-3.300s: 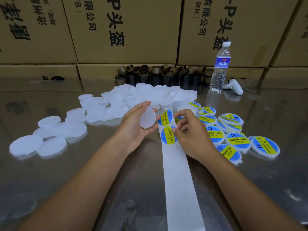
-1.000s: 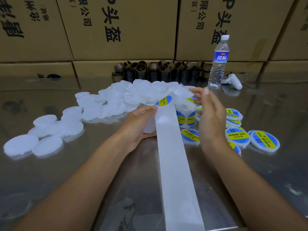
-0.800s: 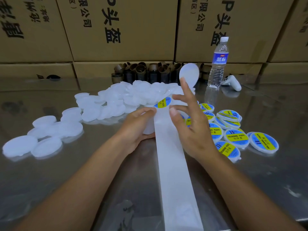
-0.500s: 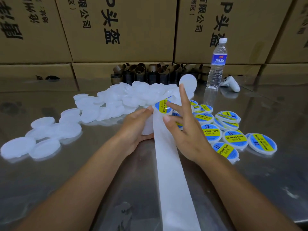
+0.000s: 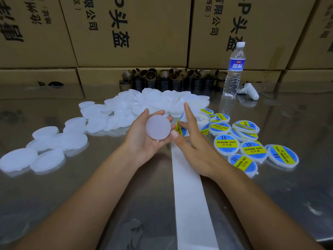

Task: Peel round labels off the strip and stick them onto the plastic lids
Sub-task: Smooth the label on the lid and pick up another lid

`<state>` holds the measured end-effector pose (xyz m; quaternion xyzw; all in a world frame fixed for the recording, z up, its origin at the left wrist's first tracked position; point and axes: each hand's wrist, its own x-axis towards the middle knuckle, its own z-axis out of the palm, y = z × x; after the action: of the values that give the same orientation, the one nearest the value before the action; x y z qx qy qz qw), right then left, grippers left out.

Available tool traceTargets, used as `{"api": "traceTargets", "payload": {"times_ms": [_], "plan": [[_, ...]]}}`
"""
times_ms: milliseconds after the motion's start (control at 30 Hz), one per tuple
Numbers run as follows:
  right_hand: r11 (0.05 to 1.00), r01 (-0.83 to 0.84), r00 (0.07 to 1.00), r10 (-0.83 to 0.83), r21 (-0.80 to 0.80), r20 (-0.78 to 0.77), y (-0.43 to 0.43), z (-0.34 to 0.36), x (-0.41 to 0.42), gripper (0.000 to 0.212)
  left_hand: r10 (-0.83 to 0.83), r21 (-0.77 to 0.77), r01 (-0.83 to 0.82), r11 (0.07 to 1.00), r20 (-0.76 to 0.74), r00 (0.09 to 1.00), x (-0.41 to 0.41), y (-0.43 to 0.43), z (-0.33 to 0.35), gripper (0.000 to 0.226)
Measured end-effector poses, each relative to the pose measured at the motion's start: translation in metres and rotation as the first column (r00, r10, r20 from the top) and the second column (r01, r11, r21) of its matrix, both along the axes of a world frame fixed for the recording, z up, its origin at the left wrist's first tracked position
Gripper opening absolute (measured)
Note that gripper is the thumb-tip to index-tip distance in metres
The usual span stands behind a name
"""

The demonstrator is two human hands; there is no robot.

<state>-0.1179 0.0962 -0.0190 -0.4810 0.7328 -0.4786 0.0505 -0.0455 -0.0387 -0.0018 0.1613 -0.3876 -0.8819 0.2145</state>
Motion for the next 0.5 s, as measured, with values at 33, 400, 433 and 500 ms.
{"api": "traceTargets", "payload": {"times_ms": [33,400,433,500], "plan": [[1.000,0.002,1.000,-0.002,-0.006,0.008,-0.001,-0.001,-0.001,0.070,-0.029,0.013,0.029,0.999,-0.017,0.999,-0.001,0.002,-0.001,0.042],[0.994,0.018,0.999,-0.015,-0.108,0.030,-0.005,-0.002,-0.003,0.065,-0.211,0.018,0.211,0.977,0.003,0.978,-0.001,0.012,-0.009,0.048],[0.992,0.038,0.999,-0.039,-0.117,-0.002,-0.005,-0.002,-0.003,0.061,-0.219,0.009,0.219,0.976,0.008,0.976,-0.002,0.012,-0.010,0.049],[0.982,0.086,0.993,-0.099,-0.167,-0.070,-0.004,0.000,-0.005,0.052,-0.235,-0.011,0.235,0.972,0.017,0.972,-0.004,0.013,-0.011,0.051]]}}
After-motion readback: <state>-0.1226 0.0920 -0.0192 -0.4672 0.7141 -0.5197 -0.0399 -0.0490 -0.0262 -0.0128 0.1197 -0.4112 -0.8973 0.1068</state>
